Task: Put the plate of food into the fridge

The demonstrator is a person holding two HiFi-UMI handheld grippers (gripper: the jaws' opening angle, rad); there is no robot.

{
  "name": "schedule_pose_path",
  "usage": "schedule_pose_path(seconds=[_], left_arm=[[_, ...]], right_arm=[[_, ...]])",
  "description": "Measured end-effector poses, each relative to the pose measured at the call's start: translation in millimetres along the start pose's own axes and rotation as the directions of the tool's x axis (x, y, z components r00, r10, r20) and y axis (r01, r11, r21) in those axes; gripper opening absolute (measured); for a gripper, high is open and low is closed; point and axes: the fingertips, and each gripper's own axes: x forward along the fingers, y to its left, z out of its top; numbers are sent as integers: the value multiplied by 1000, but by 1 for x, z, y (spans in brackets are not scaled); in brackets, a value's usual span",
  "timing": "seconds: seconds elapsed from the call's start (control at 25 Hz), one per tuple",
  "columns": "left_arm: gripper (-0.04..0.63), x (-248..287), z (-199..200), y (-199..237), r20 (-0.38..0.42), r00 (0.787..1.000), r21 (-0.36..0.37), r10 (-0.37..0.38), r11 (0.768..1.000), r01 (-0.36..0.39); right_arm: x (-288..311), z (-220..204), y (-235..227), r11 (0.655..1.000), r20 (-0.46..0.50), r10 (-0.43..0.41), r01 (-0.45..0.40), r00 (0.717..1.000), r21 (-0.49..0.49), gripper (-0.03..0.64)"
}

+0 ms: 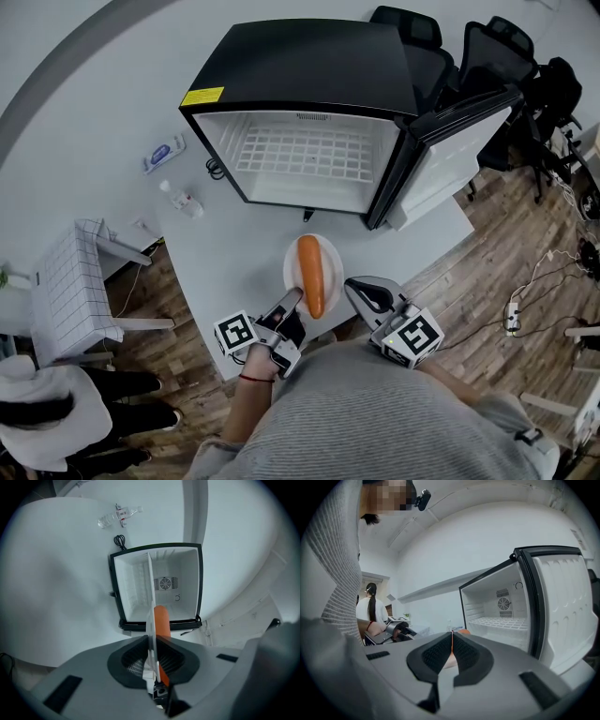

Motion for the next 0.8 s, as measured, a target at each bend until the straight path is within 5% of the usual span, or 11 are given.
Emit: schedule_pose_path(seconds=[0.36, 0.8], left_arm=[[48, 9, 6, -1, -5, 1000, -15, 3, 1000, -3], [48, 27, 27, 0, 32, 999, -26, 28, 999, -27]], right_arm=[[11, -2, 0, 998, 4, 66, -66, 998, 6, 14], [18, 1, -33, 999, -3, 21, -21, 1000, 29, 14]])
